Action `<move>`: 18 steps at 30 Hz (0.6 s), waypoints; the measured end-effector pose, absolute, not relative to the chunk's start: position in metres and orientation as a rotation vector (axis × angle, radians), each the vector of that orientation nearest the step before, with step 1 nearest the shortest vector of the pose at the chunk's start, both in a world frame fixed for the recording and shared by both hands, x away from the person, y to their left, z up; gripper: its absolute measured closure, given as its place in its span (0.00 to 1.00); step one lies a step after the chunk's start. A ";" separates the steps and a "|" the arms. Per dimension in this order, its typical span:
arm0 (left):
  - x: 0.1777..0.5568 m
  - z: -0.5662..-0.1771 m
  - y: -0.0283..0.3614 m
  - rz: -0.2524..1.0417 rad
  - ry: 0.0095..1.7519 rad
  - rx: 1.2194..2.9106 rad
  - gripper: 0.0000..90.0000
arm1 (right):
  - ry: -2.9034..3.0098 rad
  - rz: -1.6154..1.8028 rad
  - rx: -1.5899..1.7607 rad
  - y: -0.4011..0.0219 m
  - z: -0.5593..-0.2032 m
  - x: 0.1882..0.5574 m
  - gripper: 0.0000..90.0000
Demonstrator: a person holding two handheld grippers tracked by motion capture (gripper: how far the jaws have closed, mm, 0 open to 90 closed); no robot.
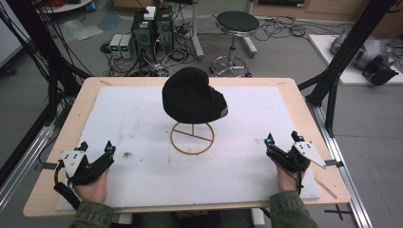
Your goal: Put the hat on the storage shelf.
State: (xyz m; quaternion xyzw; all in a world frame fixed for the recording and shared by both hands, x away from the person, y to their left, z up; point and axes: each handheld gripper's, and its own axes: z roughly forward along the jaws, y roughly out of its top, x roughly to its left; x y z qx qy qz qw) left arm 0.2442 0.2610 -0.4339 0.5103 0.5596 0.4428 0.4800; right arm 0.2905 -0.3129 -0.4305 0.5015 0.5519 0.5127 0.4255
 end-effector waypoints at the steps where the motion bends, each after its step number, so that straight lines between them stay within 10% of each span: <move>1: 0.244 -0.434 0.261 1.080 1.364 1.246 0.22 | 1.380 1.282 1.256 -0.313 -0.430 0.290 0.13; 18: 0.245 -0.434 0.261 1.074 1.360 1.253 0.22 | 1.375 1.276 1.254 -0.314 -0.431 0.290 0.13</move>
